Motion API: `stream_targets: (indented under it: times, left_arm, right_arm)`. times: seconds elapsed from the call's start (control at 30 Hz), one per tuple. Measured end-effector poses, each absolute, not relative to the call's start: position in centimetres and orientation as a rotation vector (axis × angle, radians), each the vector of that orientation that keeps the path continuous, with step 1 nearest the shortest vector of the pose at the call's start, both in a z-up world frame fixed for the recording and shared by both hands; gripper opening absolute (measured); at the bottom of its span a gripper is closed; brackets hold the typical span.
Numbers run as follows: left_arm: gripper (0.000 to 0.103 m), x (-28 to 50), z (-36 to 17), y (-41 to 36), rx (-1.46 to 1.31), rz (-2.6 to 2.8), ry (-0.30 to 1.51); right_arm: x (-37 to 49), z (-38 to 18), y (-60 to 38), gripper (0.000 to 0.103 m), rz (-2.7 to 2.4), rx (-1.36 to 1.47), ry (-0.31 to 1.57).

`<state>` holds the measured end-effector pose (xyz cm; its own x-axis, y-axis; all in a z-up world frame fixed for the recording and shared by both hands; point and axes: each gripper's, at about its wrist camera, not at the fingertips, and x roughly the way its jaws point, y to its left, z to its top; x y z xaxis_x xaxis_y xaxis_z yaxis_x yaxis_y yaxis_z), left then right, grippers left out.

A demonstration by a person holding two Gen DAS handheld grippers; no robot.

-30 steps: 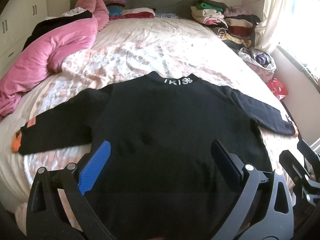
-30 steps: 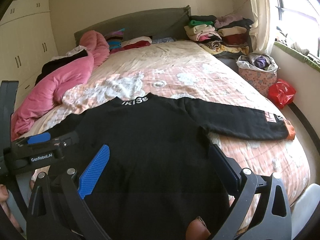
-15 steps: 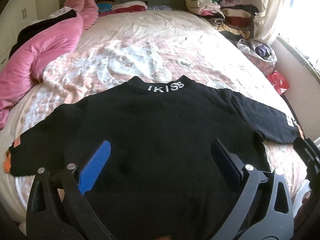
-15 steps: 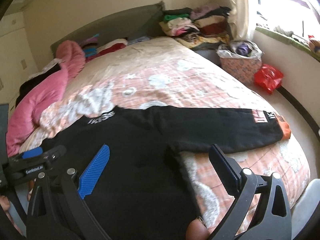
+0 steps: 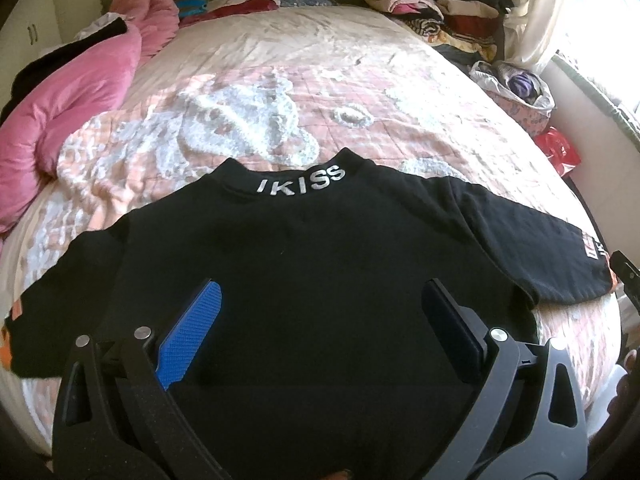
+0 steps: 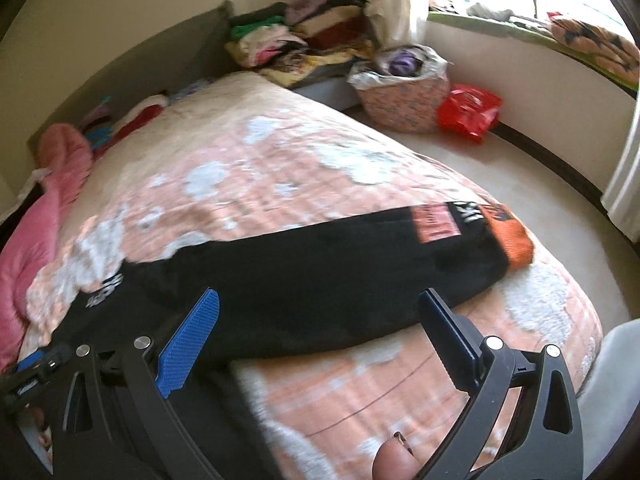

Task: Fold small clothes
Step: 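Move the right tool to the orange-cuffed sleeve and close on the cuff, then carry the held sleeve across the sweatshirt body toward the left tool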

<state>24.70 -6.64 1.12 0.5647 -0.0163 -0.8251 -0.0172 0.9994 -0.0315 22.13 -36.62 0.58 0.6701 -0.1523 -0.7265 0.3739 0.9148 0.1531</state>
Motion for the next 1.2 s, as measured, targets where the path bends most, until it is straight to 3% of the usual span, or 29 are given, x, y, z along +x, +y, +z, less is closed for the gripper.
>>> stream_targets:
  times: [0.77, 0.83, 0.9, 1.0, 1.1, 1.2]
  left_arm:
    - [0.094, 29.5, -1.6, -10.5, 0.021, -0.050, 0.998]
    - [0.094, 29.6, -1.8, -10.2, 0.026, -0.040, 1.001]
    - [0.094, 29.5, -1.9, -9.9, 0.021, -0.039, 1.007]
    - [0.094, 29.3, -1.8, -9.5, 0.009, -0.045, 1.013]
    - [0.094, 29.0, -1.2, -9.3, 0.008, -0.054, 1.006]
    - [0.094, 28.6, 0.0, -9.0, 0.001, -0.064, 0.986]
  right_arm:
    - [23.4, -7.3, -49.7, 0.098, -0.536, 0.641, 0.892]
    - [23.5, -7.3, -50.1, 0.086, -0.538, 0.648, 0.873]
    - [23.6, -7.1, -50.3, 0.058, -0.541, 0.656, 0.861]
    - [24.1, -6.8, -50.5, 0.025, -0.491, 0.672, 0.837]
    - [24.3, -5.6, -49.5, 0.014, -0.421, 0.636, 0.794]
    - [24.2, -3.7, -48.0, 0.011, -0.341, 0.622, 0.738]
